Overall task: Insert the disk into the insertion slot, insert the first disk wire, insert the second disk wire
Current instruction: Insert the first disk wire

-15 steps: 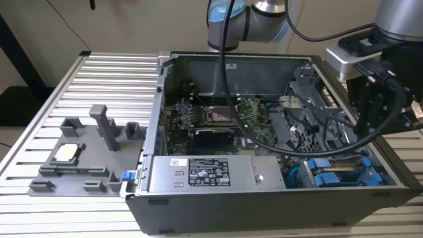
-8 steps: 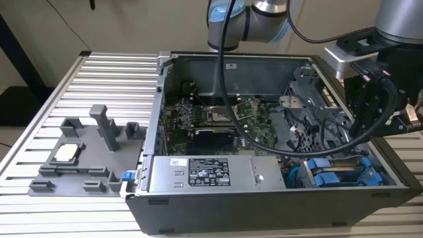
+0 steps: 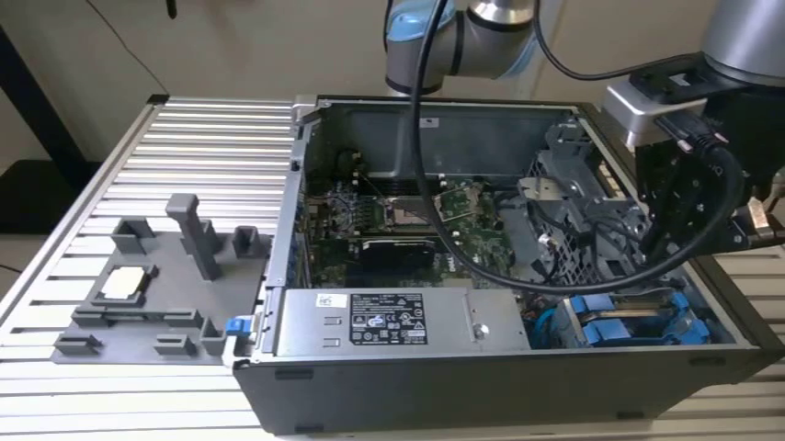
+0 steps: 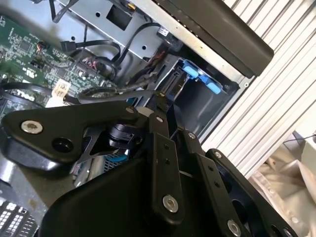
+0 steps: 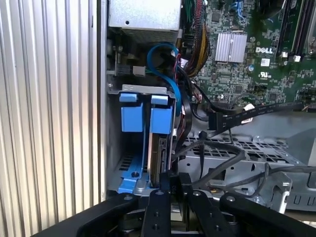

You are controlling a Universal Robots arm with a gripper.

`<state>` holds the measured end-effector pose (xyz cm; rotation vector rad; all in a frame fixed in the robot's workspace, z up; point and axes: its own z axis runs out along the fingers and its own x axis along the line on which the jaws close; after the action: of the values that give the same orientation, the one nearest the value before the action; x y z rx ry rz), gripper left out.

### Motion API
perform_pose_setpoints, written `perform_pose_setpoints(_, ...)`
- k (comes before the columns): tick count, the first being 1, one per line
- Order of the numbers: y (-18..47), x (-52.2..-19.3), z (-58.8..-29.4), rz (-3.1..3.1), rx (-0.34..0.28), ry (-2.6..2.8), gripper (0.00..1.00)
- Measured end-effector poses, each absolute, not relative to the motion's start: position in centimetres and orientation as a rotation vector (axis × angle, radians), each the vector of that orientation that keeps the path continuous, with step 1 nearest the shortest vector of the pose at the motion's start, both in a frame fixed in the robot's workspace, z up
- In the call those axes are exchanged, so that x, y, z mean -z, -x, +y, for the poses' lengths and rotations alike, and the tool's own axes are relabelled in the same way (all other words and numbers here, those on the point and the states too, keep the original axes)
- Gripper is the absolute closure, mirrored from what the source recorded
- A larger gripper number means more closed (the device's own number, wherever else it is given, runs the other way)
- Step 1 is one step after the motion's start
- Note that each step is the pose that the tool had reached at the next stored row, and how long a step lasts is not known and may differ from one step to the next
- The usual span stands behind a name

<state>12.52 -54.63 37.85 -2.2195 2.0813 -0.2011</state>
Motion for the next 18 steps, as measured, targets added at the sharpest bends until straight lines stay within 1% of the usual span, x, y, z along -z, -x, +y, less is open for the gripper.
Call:
perform_pose_setpoints(7, -13.2, -37.6, -54.9, 2.079, 0.135, 2.21, 0.81)
perform_pose_setpoints(18, -14.0, -36.9, -55.2, 2.092, 0.089, 2.217, 0.81)
